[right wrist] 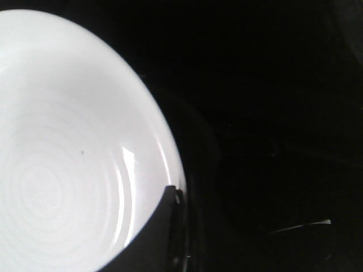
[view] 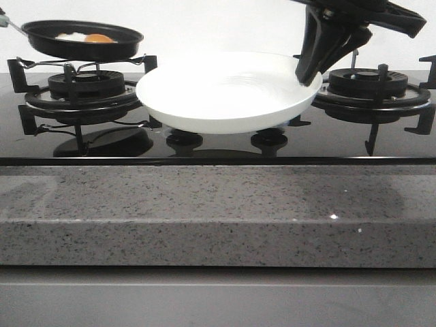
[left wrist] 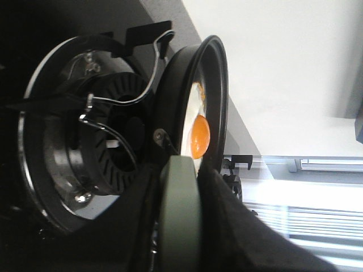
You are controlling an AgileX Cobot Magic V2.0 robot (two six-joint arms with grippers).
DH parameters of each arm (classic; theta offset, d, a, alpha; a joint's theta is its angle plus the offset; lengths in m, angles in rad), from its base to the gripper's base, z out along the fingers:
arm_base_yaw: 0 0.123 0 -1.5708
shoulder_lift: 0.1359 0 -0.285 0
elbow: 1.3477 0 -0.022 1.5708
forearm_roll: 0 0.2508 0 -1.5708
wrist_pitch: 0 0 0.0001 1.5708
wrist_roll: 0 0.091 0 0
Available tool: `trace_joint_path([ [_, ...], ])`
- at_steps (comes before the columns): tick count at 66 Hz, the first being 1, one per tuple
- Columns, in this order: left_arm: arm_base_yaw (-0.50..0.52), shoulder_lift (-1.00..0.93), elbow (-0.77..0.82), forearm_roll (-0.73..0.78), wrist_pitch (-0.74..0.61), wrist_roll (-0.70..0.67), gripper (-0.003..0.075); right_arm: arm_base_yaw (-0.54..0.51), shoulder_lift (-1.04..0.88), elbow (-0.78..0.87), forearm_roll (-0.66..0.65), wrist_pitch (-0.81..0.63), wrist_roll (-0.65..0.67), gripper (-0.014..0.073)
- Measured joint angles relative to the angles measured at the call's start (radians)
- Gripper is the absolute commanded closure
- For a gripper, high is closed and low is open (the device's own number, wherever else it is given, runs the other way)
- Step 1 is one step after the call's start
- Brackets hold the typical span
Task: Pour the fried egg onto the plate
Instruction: 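Lift the black frying pan by its green handle with the left gripper, then tilt the pan over the plate with the left gripper, sliding the egg out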
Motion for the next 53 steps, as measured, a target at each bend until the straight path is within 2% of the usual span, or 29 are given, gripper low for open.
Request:
trace_joint_path([
  [20,0.000,-0.117,0.000,-0.004,0.002,0.072,0.0741,0.000,0.000,0.000,0.000,0.000,0.000,0.0660],
  [34,-0.033,-0.229,0.000,0.077,0.002,0.127,0.0741,0.000,0.000,0.000,0.000,0.000,0.000,0.0660],
  [47,-0.152,-0.327,0.000,0.184,-0.075,0.143,0.0741,0.000,0.000,0.000,0.000,0.000,0.002,0.0660],
  [53,-0.264,-0.368,0.000,0.233,-0.164,0.170,0.0741,0.000,0.000,0.000,0.000,0.000,0.002,0.0660],
])
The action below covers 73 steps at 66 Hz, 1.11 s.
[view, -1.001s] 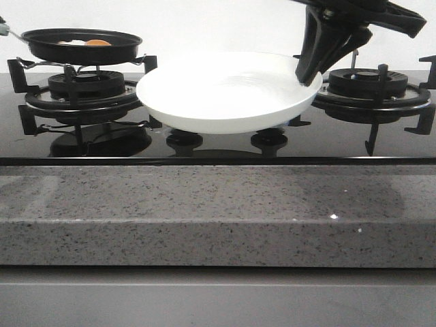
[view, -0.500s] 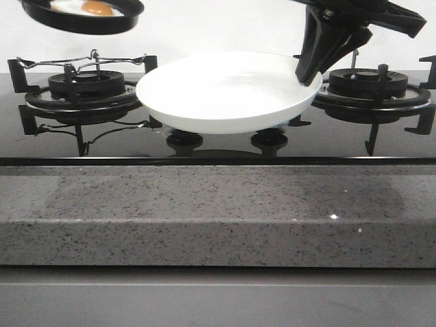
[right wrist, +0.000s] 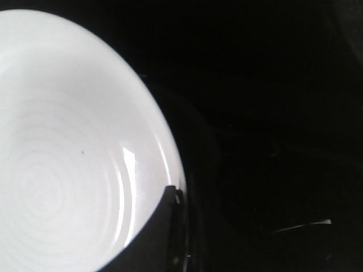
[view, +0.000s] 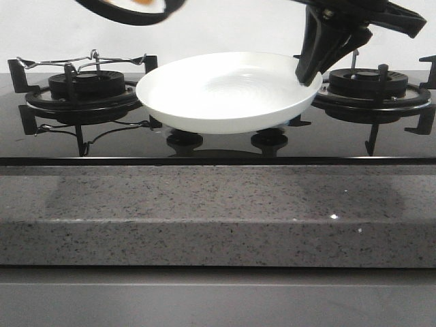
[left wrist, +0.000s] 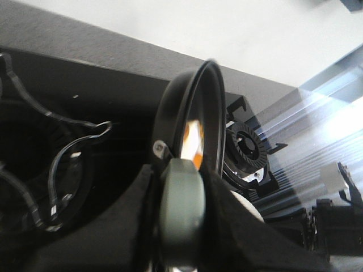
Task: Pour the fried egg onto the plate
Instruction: 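Tilt the pan over the plate with the left gripper, sliding the egg out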
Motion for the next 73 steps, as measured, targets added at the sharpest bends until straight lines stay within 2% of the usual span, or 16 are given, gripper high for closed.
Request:
trace_joint_path([
  [11,-0.160,-0.028,0.000,0.060,-0.118,0.101,0.0741,0.000,0.000,0.000,0.000,0.000,0.000,0.0660],
  [18,-0.243,-0.037,0.000,0.081,-0.185,0.215,0.0741,0.000,0.000,0.000,0.000,0.000,0.000,0.0660],
  [30,-0.346,-0.040,0.000,0.094,-0.236,0.405,0.0741,0.000,0.000,0.000,0.000,0.000,0.000,0.0660],
  [51,-0.410,-0.053,0.000,0.142,-0.284,0.670,0.0741,0.000,0.000,0.000,0.000,0.000,-0.002,0.0660],
  [73,-0.410,-0.070,0.000,0.142,-0.286,0.733,0.0740,0.000,0.000,0.000,0.000,0.000,-0.002,0.0660],
])
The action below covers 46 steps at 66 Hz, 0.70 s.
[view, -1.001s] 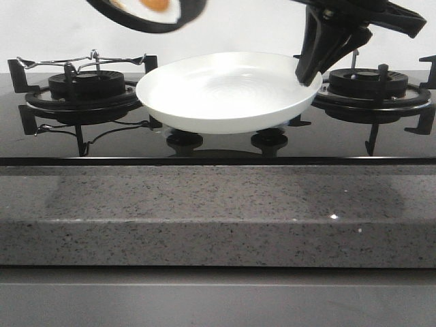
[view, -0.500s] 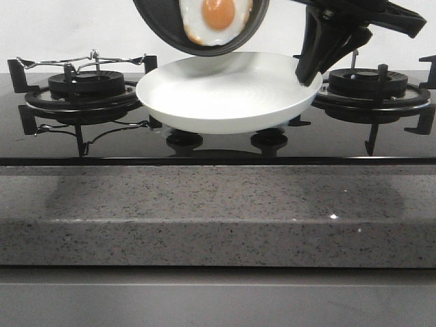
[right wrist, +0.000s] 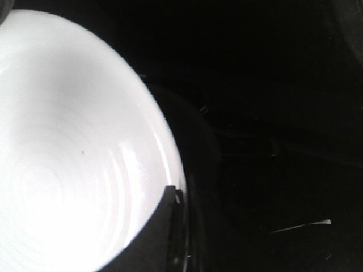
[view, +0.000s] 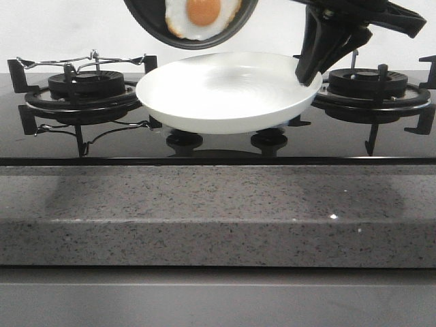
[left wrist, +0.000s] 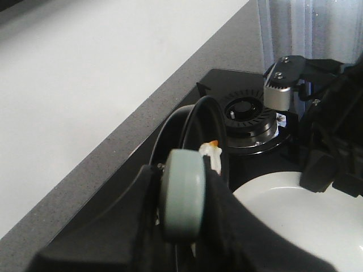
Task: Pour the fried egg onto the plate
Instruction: 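Tilt the pan over the plate with the left gripper, sliding the egg out, then lower the empty pan back onto its burner with the left gripper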
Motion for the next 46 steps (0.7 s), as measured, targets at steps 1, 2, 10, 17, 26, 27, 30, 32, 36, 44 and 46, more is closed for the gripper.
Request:
trace_joint_path([
  [1,0.000,-0.003,0.000,0.000,0.000,0.003,0.0740,0.000,0.000,0.000,0.000,0.000,0.000,0.0660],
  [2,0.000,-0.003,0.000,0.000,0.000,0.005,0.0740,0.000,0.000,0.000,0.000,0.000,0.000,0.0660],
  [10,0.000,-0.013,0.000,0.000,0.002,0.025,0.0740,0.000,0.000,0.000,0.000,0.000,0.000,0.0660],
  [17,0.000,-0.013,0.000,-0.002,0.002,0.028,0.0740,0.000,0.000,0.002,0.000,0.007,0.000,0.0660],
  [26,0.000,-0.013,0.000,-0.002,0.002,0.029,0.0740,0.000,0.000,0.002,0.000,0.007,0.000,0.0660],
  [27,0.000,-0.013,0.000,-0.002,0.000,0.029,0.0740,0.000,0.000,0.002,0.000,0.007,0.000,0.0660],
  [30,0.000,-0.013,0.000,-0.002,-0.002,0.025,0.0740,0.000,0.000,0.004,0.000,0.007,0.000,0.0660],
  [32,0.000,-0.013,0.000,-0.002,-0.004,0.011,0.0740,0.000,0.000,0.004,0.000,0.007,0.000,0.0660],
  [36,0.006,-0.013,0.000,-0.004,-0.013,-0.032,0.0740,0.000,0.000,0.004,0.000,0.007,0.000,0.0660],
  [44,0.070,-0.013,0.000,-0.011,-0.013,-0.172,0.0740,0.000,0.000,0.004,0.000,0.007,0.000,0.0660],
  [46,0.094,-0.008,0.000,-0.016,-0.013,-0.220,0.0740,0.000,0.000,0.004,0.000,0.007,0.000,0.0660],
])
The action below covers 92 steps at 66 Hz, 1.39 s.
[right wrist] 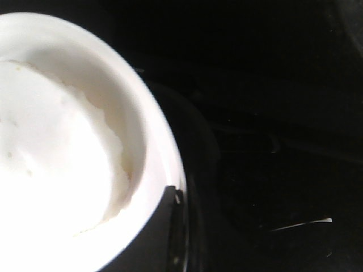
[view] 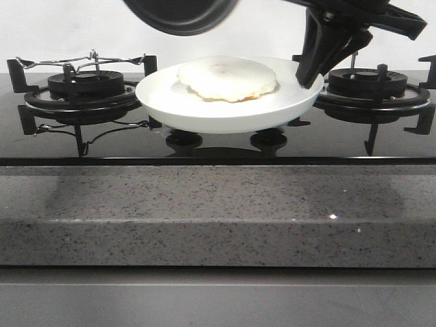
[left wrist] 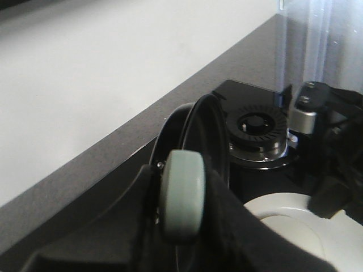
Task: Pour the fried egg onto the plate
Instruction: 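Lower the empty pan back onto its burner with the left gripper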
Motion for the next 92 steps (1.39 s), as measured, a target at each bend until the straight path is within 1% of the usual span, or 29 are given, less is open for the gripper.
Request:
trace_joint_path([
  [8,0.131,0.030,0.000,-0.025,0.012,-0.165,0.0740,0.000,0.000,0.000,0.000,0.000,0.000,0.0660],
  [16,0.261,0.076,0.000,-0.060,0.068,-0.318,0.0740,0.000,0.000,0.000,0.000,0.000,0.000,0.0660],
  [25,0.386,0.149,0.000,-0.121,0.167,-0.445,0.0740,0.000,0.000,0.000,0.000,0.000,0.000,0.0660],
  [33,0.474,0.234,0.000,-0.221,0.261,-0.497,0.0740,0.000,0.000,0.000,0.000,0.000,0.000,0.0660],
  [40,0.523,0.310,0.000,-0.324,0.324,-0.511,0.0740,0.000,0.000,0.000,0.000,0.000,0.000,0.0660],
  [47,0.552,0.375,0.000,-0.399,0.355,-0.513,0.0740,0.000,0.000,0.000,0.000,0.000,0.000,0.0660],
  [59,0.580,0.458,0.000,-0.450,0.362,-0.515,0.0740,0.000,0.000,0.000,0.000,0.000,0.000,0.0660],
  [72,0.586,0.520,0.000,-0.491,0.368,-0.533,0.0731,0.000,0.000,0.000,0.000,0.000,0.002,0.0660],
  [77,0.586,0.540,0.000,-0.509,0.381,-0.541,0.0695,0.000,0.000,0.000,0.000,0.000,0.002,0.0660],
  [81,0.586,0.552,0.000,-0.516,0.393,-0.544,0.0636,0.000,0.000,0.000,0.000,0.000,0.002,0.0660],
  [84,0.586,0.557,0.000,-0.518,0.401,-0.544,0.0575,0.000,0.000,0.000,0.000,0.000,0.002,0.0660],
  [88,0.586,0.558,0.000,-0.518,0.411,-0.546,0.0456,0.000,0.000,0.000,0.000,0.000,0.002,0.0660],
  [92,0.586,0.558,0.000,-0.520,0.416,-0.546,0.0360,0.000,0.000,0.000,0.000,0.000,0.002,0.0660],
])
